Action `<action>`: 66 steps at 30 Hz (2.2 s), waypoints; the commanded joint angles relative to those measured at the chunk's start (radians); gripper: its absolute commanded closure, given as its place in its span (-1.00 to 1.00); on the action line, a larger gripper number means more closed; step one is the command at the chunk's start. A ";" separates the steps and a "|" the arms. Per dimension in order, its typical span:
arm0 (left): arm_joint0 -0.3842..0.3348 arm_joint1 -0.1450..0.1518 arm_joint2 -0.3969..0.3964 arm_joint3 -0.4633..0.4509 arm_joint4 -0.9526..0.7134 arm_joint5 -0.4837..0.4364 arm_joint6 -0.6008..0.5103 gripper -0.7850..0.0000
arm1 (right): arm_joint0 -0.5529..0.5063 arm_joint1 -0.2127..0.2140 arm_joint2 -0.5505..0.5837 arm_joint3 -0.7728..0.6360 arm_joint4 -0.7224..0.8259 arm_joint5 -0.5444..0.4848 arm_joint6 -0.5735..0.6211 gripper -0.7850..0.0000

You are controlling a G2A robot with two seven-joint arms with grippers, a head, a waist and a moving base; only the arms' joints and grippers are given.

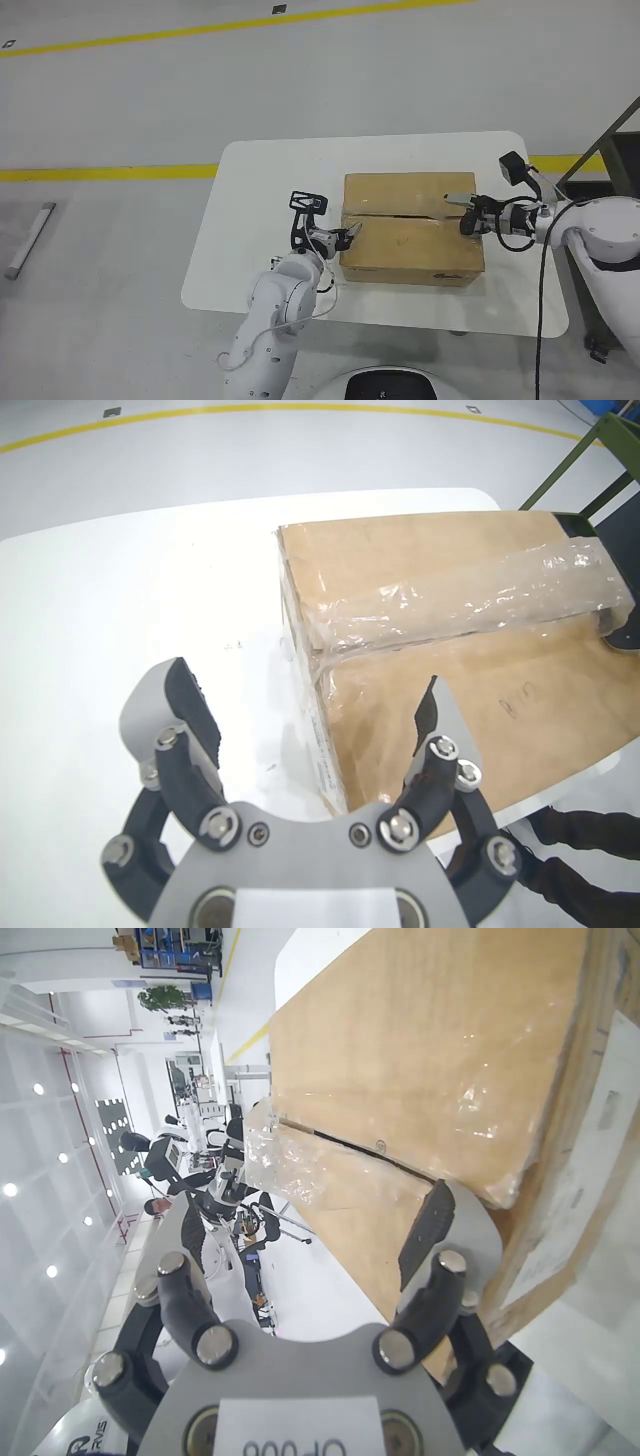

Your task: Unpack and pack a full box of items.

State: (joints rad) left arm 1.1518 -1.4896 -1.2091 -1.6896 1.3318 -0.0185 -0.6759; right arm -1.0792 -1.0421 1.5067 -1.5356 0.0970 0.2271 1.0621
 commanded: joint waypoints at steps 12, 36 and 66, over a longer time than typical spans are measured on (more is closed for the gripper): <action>-0.033 0.004 0.000 0.071 -0.001 0.007 -0.005 -1.00 | 0.045 -0.013 -0.096 0.045 0.019 -0.002 -0.118 0.54; -0.059 0.010 0.002 0.097 -0.002 0.016 0.006 -1.00 | 0.008 0.010 -0.013 -0.029 0.048 -0.028 -0.133 1.00; 0.013 0.030 -0.042 -0.043 -0.005 0.023 0.034 -1.00 | -0.053 0.051 0.037 -0.039 0.046 -0.083 -0.021 -1.00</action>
State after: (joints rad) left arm 1.1630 -1.4597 -1.2501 -1.7303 1.3267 0.0025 -0.6437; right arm -1.1366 -0.9915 1.5546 -1.5732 0.1710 0.1557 1.0544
